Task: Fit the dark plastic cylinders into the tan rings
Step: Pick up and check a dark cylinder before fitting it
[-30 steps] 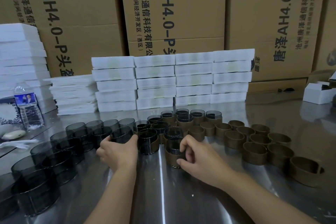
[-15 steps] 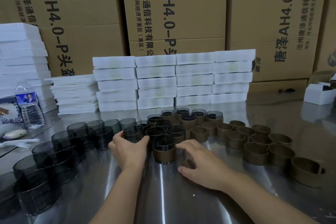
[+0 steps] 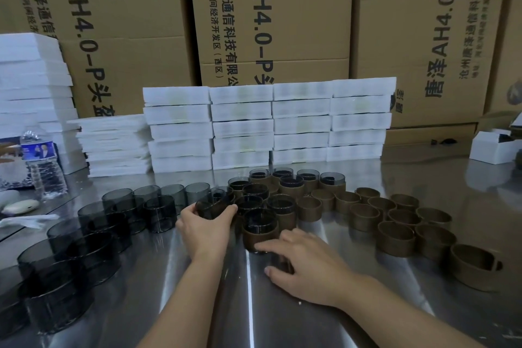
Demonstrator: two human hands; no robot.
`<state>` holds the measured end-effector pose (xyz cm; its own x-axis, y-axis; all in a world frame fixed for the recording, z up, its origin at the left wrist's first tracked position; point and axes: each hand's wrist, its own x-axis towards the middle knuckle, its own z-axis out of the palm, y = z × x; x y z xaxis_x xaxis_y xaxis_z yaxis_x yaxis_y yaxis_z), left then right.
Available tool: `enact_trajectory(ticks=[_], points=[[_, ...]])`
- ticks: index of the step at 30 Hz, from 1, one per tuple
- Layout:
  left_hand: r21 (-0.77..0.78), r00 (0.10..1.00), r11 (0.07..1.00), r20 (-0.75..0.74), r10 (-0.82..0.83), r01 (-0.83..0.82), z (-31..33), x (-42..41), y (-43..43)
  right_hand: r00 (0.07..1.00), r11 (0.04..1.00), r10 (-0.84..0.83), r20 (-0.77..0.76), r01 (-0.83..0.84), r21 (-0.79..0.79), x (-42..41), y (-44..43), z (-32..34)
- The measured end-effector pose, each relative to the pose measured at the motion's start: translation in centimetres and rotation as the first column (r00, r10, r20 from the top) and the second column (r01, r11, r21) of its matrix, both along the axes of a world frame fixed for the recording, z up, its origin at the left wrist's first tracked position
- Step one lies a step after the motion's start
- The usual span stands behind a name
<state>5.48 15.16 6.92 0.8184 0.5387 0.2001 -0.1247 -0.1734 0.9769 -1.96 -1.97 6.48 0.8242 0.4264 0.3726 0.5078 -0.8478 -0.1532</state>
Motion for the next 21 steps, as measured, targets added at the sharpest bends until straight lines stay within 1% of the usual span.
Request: enact_trajectory(ticks=[3,8,10,12,14,16,18,21], points=[[-0.036,0.998,0.999,0.06,-0.024,0.027,0.4,-0.4,-0.4,0.999,0.999,-0.038,-0.008,0.038,-0.023,0.1,0.0,-0.3],[0.047,0.985,0.994,0.137,-0.104,0.098,0.5,-1.1,-1.3,0.993,0.993,-0.114,-0.03,0.113,-0.032,0.4,0.2,-0.7],[0.053,0.98,0.991,0.15,-0.13,0.123,0.6,-1.3,-1.6,0.989,0.99,-0.141,-0.05,0.141,-0.015,0.5,-0.1,-0.6],[0.041,0.966,0.982,0.176,-0.19,0.185,0.8,-1.6,-1.9,0.985,0.987,-0.15,-0.09,0.155,0.043,0.6,-0.5,-0.5],[0.035,0.942,0.965,0.212,-0.262,0.26,0.8,-1.9,-2.3,0.982,0.976,-0.157,-0.106,0.17,0.134,0.7,-0.9,-0.3],[0.064,0.916,0.944,0.229,-0.33,0.324,0.8,-2.2,-2.6,0.978,0.96,-0.19,-0.081,0.202,0.192,0.7,-1.1,0.1],[0.112,0.889,0.918,0.229,-0.395,0.379,0.7,-2.5,-2.9,0.969,0.945,-0.242,-0.05,0.247,0.217,0.7,-1.1,0.4],[0.126,0.843,0.877,0.242,-0.481,0.464,0.7,-3.2,-3.4,0.94,0.904,-0.34,-0.011,0.33,0.272,1.0,-1.2,0.4]])
